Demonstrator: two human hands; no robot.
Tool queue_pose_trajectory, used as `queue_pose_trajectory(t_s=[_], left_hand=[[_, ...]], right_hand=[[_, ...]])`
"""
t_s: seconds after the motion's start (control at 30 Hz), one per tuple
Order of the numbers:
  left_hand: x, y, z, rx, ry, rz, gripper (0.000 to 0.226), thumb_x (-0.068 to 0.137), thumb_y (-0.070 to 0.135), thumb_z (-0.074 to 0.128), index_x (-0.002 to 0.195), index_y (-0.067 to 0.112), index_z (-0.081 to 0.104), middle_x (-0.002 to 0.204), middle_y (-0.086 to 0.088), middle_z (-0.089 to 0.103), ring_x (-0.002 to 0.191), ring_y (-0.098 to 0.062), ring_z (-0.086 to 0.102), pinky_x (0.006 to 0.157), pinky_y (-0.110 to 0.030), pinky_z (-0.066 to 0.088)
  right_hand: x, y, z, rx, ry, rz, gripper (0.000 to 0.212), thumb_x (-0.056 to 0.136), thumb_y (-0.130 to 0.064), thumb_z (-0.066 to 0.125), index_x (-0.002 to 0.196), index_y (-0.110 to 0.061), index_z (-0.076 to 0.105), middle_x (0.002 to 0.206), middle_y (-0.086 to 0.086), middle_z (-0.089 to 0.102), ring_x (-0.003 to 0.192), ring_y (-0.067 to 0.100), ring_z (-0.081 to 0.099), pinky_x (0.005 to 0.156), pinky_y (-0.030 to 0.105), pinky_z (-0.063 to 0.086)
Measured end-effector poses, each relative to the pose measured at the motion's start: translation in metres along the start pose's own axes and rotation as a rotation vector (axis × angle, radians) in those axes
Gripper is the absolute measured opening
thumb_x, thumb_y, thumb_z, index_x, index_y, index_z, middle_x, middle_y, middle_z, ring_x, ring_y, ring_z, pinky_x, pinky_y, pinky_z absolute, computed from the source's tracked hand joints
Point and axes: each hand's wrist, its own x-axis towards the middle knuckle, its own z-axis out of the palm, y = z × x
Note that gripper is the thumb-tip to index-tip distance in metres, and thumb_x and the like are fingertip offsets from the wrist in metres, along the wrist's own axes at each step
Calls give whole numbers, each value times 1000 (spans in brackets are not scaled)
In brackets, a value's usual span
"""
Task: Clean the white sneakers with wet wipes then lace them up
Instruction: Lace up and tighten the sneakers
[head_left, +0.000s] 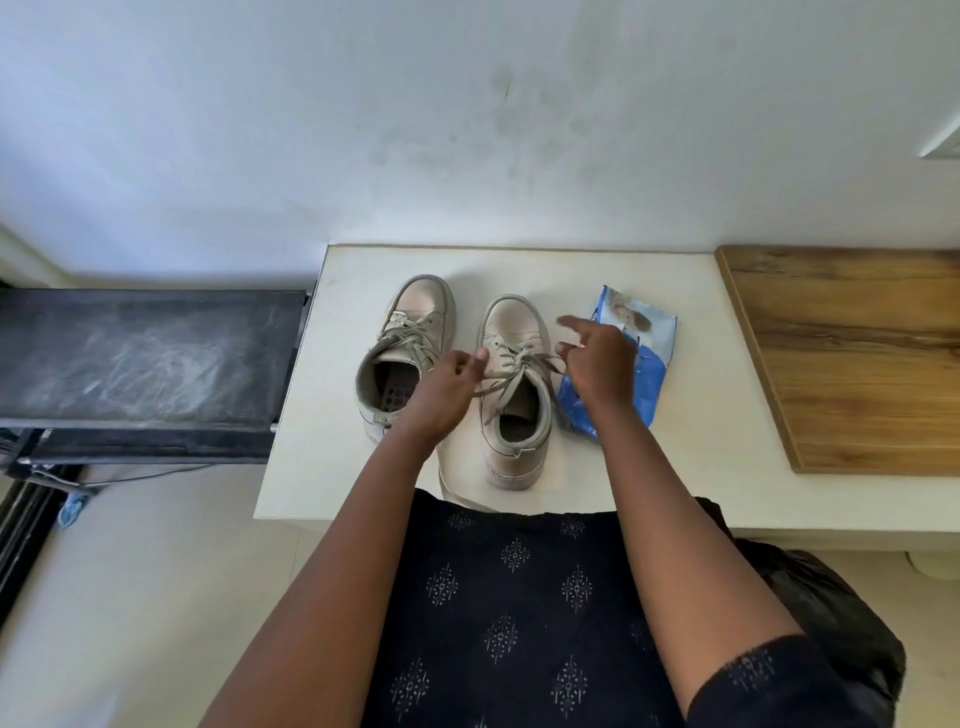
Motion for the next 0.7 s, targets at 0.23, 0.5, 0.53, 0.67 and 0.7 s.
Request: queue_pose_trajectory(t_s=[0.23, 0.5, 0.53, 0.67, 0.7], left_hand=[[12, 10, 26, -438, -39, -188, 44, 101, 47, 25, 114, 15, 53, 89, 5, 54, 78, -10, 50, 75, -30, 41], [17, 19, 43, -401, -112, -164, 52, 95, 55, 33, 113, 13, 58, 120, -10, 61, 111, -25, 57, 99, -40, 44], [16, 20, 43, -348, -119, -133, 57, 93, 57, 34, 119, 12, 58, 124, -10, 59, 115, -25, 55, 102, -41, 42], [22, 23, 13, -30, 177, 96, 37, 97, 29, 50, 127, 9, 57, 134, -6, 54, 125, -18, 48, 101, -23, 32], [24, 21, -2, 48, 286, 133, 35, 95, 22, 53, 127, 9, 57, 139, -5, 49, 129, -19, 45, 103, -21, 28]], right_hand=[[-26, -7, 4, 344, -15, 406, 25, 81, 0, 49, 90, -7, 71, 86, 10, 70, 88, 32, 66, 81, 49, 54], [-19, -23, -7, 94, 80, 353, 23, 89, -6, 52, 101, -4, 71, 100, 14, 69, 97, 28, 60, 70, 23, 39], [-21, -27, -6, 39, 103, 326, 23, 90, -6, 51, 103, -3, 70, 101, 15, 68, 98, 29, 59, 70, 24, 38], [-28, -50, 10, -163, 248, 23, 19, 89, -4, 52, 98, -1, 68, 93, 17, 68, 89, 31, 60, 69, 29, 43], [-30, -58, 16, -152, 256, -87, 15, 86, -2, 55, 93, 0, 69, 89, 17, 68, 85, 30, 61, 67, 26, 41]])
